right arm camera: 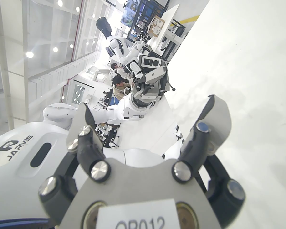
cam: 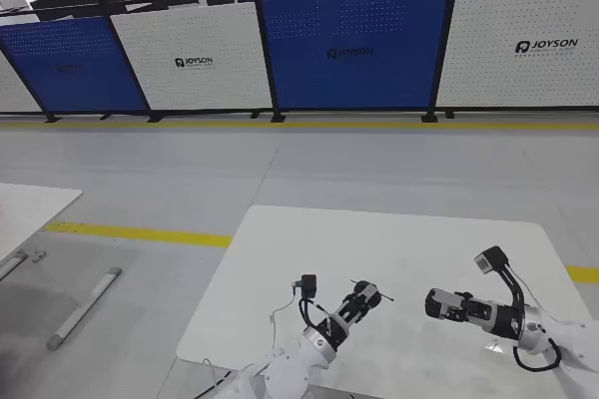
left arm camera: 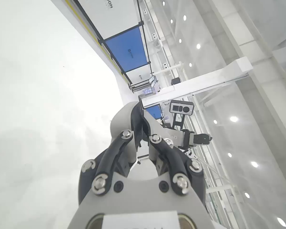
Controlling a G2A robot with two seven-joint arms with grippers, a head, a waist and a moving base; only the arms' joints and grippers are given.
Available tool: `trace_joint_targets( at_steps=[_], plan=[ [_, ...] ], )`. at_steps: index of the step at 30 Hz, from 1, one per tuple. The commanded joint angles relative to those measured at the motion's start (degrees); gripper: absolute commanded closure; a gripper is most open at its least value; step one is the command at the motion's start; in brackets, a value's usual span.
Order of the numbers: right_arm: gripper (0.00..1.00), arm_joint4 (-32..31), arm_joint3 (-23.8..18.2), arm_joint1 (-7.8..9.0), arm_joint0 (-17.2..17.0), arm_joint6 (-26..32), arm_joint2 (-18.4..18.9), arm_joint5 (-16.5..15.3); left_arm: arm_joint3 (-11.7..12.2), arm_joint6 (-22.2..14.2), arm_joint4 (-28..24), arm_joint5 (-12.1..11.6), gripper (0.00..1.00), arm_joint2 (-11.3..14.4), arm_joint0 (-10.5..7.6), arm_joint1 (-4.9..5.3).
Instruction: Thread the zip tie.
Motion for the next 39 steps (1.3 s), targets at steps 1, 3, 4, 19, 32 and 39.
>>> trace_joint_targets(
  at_steps=[1, 3, 4, 19, 32, 39],
  plan=[
    [0.0, 0.0, 0.0, 0.0, 0.0, 0.0, 0.0, 0.0, -1.27, -0.33, 0.84, -2.66, 1.0, -0.64, 1.59, 0.28],
    [0.0, 0.0, 0.0, 0.0, 0.0, 0.0, 0.0, 0.0, -2.8, -0.33, 1.85, -3.94, 1.0, -1.29, 3.55, 0.6],
    [0.0, 0.0, 0.0, 0.0, 0.0, 0.0, 0.0, 0.0, -3.37, -0.16, 1.87, -4.18, 1.0, -1.61, 4.37, 0.71],
    [0.0, 0.0, 0.0, 0.0, 0.0, 0.0, 0.0, 0.0, -3.37, -0.16, 1.87, -4.18, 1.0, -1.61, 4.37, 0.71],
    [0.0, -21.08, -6.44, 2.47, 6.1, 15.07, 4.85, 10.23, -3.37, -0.16, 1.87, -4.18, 1.0, -1.61, 4.37, 0.71],
    [0.0, -23.24, -6.03, 2.64, 7.14, 15.75, 5.07, 11.35, -3.37, -0.16, 1.87, -4.18, 1.0, -1.61, 4.37, 0.71]
  ],
)
